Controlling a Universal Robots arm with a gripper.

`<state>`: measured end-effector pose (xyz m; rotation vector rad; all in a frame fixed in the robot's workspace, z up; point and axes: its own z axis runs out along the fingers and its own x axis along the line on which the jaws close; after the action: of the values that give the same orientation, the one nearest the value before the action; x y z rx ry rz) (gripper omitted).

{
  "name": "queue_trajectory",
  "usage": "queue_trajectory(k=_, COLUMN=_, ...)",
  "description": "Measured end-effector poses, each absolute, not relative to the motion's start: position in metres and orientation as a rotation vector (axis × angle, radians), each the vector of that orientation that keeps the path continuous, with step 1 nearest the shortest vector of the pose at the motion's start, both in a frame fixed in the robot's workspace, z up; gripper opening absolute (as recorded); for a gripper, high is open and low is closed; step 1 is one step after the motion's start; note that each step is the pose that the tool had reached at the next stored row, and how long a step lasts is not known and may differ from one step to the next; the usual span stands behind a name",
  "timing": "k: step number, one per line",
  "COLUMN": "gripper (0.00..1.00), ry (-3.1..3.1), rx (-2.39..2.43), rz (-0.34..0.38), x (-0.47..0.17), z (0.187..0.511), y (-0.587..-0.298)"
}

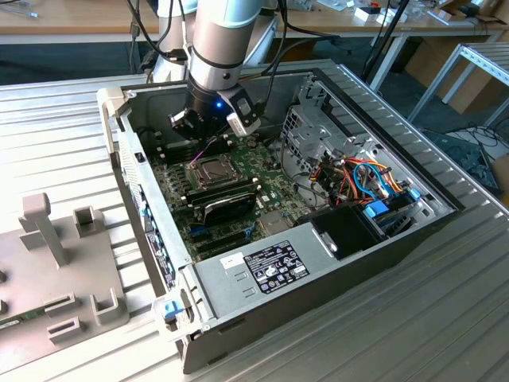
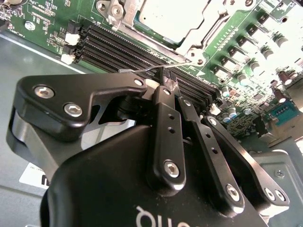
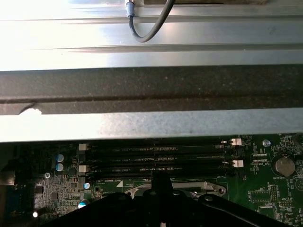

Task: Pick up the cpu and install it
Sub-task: 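Install the first cpu locking lever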

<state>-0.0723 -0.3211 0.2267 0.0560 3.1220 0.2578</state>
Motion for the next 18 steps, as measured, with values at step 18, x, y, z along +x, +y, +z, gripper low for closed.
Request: queue_trajectory(k=18, gripper=0.11, ry=3.123, rx=0.056, rz=0.241, x=-0.0692, z=0.2265, y=-0.3212)
